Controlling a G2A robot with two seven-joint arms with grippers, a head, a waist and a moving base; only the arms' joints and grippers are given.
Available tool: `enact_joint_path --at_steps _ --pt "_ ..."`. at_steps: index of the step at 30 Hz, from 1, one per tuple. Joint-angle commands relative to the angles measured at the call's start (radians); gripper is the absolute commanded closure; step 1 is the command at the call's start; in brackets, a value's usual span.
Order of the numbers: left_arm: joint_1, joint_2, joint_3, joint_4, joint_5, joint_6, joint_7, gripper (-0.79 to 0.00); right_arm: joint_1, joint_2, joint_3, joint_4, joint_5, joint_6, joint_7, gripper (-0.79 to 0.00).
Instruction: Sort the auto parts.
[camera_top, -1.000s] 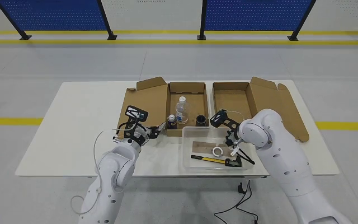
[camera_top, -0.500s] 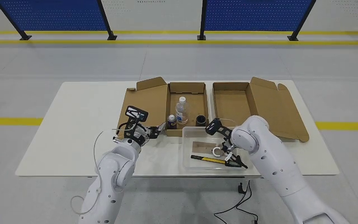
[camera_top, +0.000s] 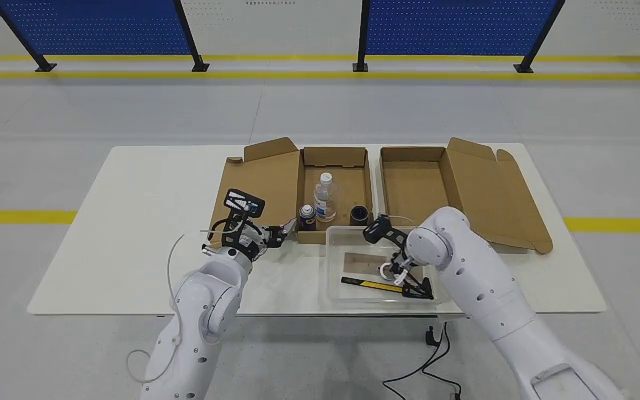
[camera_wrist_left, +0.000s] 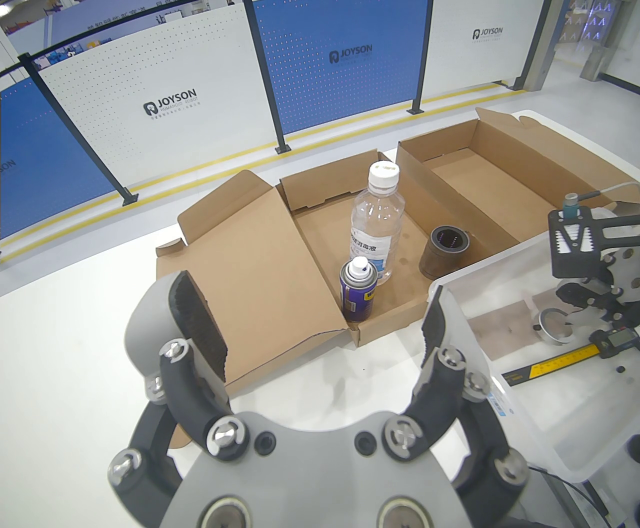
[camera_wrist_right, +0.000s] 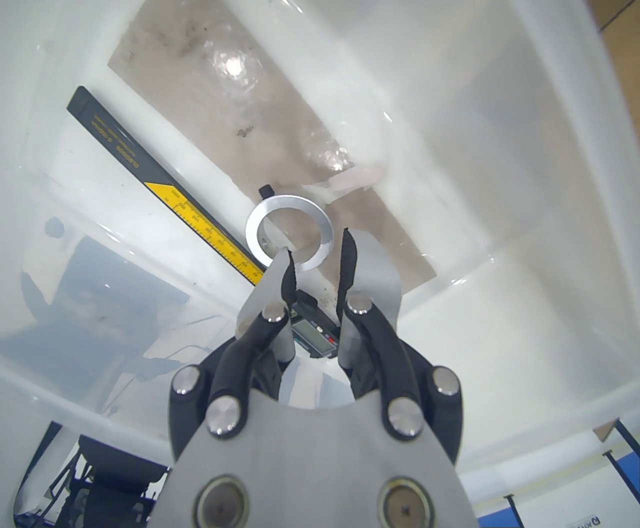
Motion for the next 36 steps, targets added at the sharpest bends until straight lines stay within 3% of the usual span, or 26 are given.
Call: enact_joint_path --at_steps 1,14,29,36 --pt "0.0 0.0 0.0 0.0 0.0 0.0 0.0 -0.785 0.01 -0.003 -0.007 0.019 0.005 -0.002 -0.006 -0.228" --pt "0.0 0.0 0.0 0.0 0.0 0.0 0.0 -0.785 0.049 -0.02 -0.047 0.098 -0.006 -0.019 -0.078 -0.24" --pt "0.0 0.0 0.0 0.0 0.0 0.0 0.0 -0.785 0.071 -0.035 -0.085 0.139 -0.006 -0.027 -0.078 -0.24" --pt "0.0 0.0 0.0 0.0 0.0 0.0 0.0 -0.785 0.071 -0.036 -0.09 0.14 -0.013 -0.022 -0.072 -0.203"
